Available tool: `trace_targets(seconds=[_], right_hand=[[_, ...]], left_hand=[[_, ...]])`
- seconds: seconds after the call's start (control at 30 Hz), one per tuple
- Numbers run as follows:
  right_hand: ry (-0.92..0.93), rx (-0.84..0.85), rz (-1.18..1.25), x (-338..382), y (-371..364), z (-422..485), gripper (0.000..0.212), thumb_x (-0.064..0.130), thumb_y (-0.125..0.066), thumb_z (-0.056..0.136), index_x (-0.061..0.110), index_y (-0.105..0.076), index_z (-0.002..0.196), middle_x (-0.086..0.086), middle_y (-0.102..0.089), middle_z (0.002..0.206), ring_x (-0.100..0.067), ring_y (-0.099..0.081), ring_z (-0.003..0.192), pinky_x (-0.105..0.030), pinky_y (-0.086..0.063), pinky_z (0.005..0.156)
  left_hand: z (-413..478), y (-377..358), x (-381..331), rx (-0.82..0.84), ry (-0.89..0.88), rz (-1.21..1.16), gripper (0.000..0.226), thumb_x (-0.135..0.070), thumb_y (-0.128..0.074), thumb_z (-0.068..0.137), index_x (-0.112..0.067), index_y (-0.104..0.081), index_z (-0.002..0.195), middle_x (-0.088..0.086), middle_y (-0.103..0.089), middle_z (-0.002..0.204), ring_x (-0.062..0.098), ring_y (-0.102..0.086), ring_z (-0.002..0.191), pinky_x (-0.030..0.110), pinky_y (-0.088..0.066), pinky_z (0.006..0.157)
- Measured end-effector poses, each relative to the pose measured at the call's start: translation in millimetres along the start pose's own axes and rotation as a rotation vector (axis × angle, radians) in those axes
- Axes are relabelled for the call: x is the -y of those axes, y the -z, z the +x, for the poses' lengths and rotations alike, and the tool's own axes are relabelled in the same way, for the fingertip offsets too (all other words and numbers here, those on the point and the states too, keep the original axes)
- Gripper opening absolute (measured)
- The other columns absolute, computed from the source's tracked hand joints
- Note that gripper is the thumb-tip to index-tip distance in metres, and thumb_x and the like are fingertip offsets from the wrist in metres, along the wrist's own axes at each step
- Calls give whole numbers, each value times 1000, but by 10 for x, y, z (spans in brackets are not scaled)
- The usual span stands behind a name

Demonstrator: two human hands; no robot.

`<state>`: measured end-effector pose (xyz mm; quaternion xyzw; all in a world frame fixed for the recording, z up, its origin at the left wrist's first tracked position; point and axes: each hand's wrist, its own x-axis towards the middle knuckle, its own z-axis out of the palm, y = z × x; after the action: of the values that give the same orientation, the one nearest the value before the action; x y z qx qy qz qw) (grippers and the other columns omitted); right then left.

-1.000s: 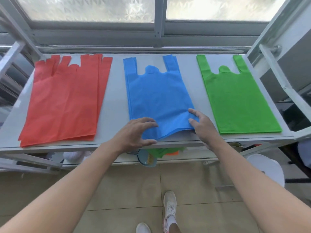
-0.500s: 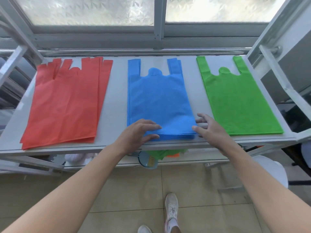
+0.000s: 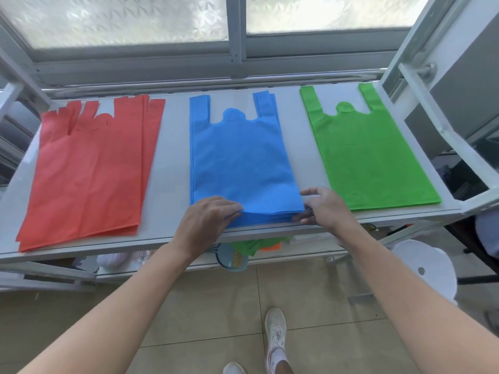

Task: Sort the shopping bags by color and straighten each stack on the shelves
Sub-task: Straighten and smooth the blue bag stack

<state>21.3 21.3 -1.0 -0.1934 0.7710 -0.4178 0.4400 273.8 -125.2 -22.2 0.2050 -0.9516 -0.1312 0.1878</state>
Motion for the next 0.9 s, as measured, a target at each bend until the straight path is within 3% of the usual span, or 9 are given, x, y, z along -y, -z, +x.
trace_targets(seconds=[0.07, 0.2, 0.37, 0.9], right_hand=[[-69, 32, 139, 41, 7, -9, 29, 8, -33, 104, 1, -57, 120, -22, -68, 110, -32, -78, 78, -30, -58, 59], [-106, 87, 206, 22, 20, -4, 18, 19, -56, 105, 2, -58, 102, -12, -63, 96, -32, -79, 83, -24, -57, 54], [-137, 112, 253, -19, 24, 27, 20, 13, -70, 98, 0, -62, 111, -18, -73, 109, -30, -79, 88, -20, -59, 54], [-144, 110, 281, -29, -12, -1, 32, 7, -81, 87, -3, -63, 110, -18, -75, 105, -29, -79, 88, -19, -59, 55]], left_hand=[[-21, -22, -12, -5, -12, 14, 14, -26, -67, 101, -20, -77, 108, -10, -78, 105, 20, -70, 90, 38, -57, 68], [-56, -49, -19, -14, -35, 50, 14, -23, -71, 99, -19, -79, 110, -9, -77, 112, 20, -71, 93, 39, -59, 70], [-113, -79, 8, -27, -41, 77, 14, -21, -75, 95, -19, -80, 108, -7, -78, 114, 20, -71, 96, 39, -59, 70], [-175, -86, 19, -76, -16, 74, 8, -25, -82, 89, -20, -82, 95, -3, -79, 114, 22, -71, 97, 39, -57, 70]])
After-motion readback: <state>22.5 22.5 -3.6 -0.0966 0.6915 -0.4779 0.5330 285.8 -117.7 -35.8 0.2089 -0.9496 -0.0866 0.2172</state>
